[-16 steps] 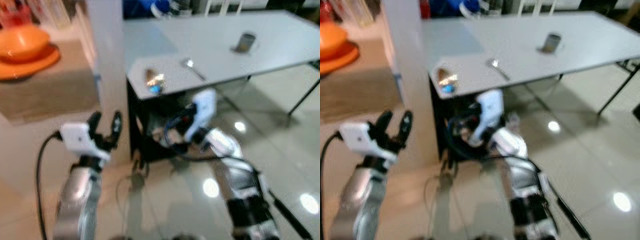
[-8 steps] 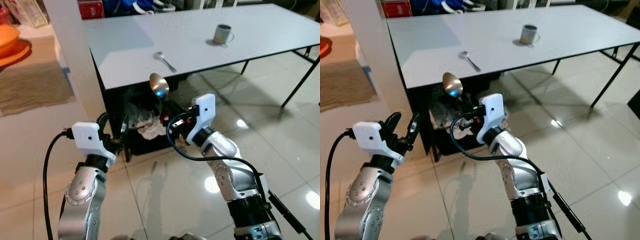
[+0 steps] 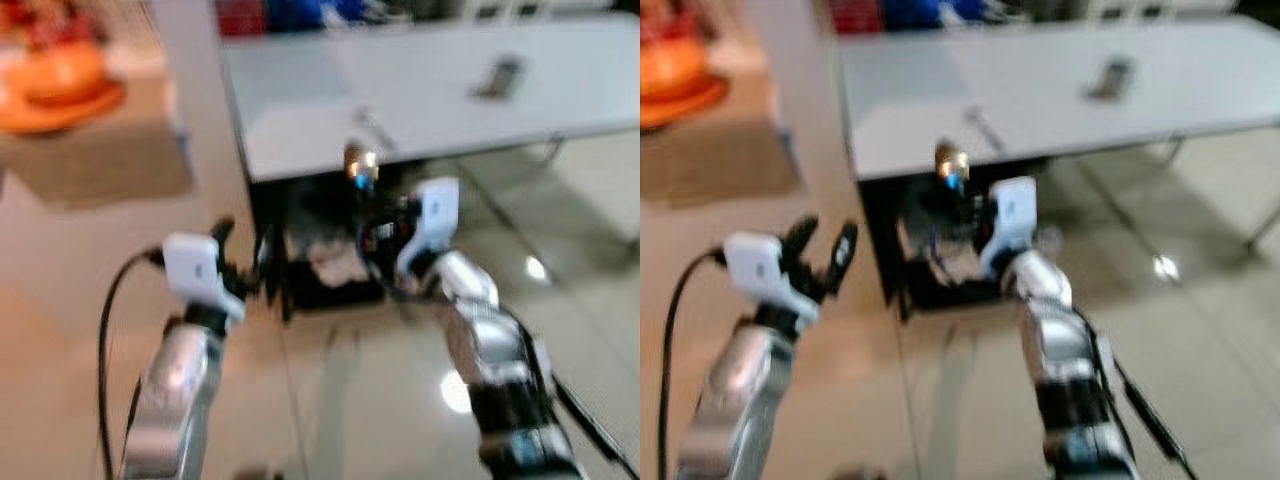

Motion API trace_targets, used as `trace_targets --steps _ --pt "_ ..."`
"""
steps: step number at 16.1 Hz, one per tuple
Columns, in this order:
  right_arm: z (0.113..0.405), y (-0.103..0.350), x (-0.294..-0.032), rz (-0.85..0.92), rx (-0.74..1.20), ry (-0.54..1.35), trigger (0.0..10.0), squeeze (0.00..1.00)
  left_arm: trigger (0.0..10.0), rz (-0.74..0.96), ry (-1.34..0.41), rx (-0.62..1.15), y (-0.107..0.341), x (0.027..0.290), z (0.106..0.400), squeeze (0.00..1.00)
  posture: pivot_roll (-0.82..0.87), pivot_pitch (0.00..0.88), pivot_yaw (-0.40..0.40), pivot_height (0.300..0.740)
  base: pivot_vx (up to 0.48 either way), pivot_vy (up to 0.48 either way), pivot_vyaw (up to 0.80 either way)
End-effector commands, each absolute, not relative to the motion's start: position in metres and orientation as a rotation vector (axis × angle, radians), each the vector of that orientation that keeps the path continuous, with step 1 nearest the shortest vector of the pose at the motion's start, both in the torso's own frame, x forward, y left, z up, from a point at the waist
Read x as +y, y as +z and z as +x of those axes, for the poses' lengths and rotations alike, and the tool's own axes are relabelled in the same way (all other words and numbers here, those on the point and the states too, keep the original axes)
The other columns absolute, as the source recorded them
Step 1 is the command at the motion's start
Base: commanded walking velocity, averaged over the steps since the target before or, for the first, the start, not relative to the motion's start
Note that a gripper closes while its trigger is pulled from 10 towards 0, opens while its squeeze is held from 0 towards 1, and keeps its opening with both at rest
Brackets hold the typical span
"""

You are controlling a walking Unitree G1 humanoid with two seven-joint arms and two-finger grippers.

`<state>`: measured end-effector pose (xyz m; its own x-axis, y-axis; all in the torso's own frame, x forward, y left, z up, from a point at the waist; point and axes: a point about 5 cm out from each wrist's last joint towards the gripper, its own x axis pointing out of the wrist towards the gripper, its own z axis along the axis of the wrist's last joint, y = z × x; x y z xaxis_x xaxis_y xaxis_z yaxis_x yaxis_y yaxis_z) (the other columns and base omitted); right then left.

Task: Setting the table

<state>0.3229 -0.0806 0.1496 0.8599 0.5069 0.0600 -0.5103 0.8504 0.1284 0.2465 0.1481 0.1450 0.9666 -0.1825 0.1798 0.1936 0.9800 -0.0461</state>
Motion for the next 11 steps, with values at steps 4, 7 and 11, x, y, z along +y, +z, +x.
trace_targets --steps 4,7,11 --pt "0.3231 0.1547 -0.0835 0.128 -0.049 0.528 10.0 0.0 10.0 -0.074 -0.207 -0.186 0.149 0.1432 0.2467 0.0 -0.07 0.092 -0.025 0.74 0.458 0.0 0.39" --pt "0.3234 0.155 -0.0807 0.102 -0.048 0.53 10.0 0.0 10.0 -0.075 -0.208 -0.19 0.1506 0.1426 0.2461 0.0 -0.08 0.095 -0.029 0.74 0.458 0.0 0.0" --pt "0.326 0.1546 -0.081 0.062 -0.039 0.532 10.0 0.0 10.0 -0.078 -0.205 -0.199 0.1537 0.1417 0.2453 0.0 -0.07 0.1 -0.032 0.74 0.458 0.0 0.0"
